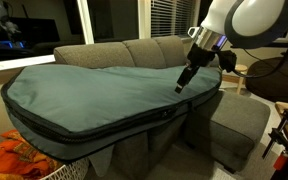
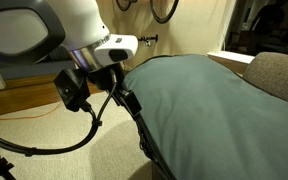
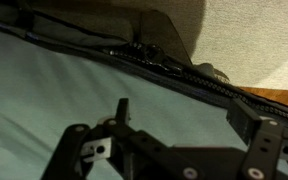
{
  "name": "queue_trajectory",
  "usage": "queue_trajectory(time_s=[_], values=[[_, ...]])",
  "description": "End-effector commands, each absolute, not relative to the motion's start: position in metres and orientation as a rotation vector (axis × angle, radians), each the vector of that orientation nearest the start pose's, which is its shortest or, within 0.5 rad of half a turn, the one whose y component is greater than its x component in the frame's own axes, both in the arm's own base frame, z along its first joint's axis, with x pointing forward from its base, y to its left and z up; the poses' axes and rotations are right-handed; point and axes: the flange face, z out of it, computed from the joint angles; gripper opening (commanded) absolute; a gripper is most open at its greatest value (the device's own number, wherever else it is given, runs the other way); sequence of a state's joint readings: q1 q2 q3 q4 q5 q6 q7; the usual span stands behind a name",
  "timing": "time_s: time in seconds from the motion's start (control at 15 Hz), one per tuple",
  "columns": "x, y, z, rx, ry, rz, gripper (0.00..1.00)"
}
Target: Open the zip to the left
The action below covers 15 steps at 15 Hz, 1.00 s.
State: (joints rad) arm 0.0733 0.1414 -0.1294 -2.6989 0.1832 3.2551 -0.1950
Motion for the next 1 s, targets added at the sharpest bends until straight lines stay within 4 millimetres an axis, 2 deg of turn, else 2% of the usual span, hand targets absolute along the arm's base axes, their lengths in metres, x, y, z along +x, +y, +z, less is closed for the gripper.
queue_trajectory(time_s=[0.0,0.33,0.93], values=[[0.443,-0.048,0.228,-3.119,0.110,-0.669,1.00],[0.447,-0.049,0.223,-3.119,0.133,-0.662,1.00],[0.457,-0.054,0.200,-3.132,0.188,-0.596,1.00]])
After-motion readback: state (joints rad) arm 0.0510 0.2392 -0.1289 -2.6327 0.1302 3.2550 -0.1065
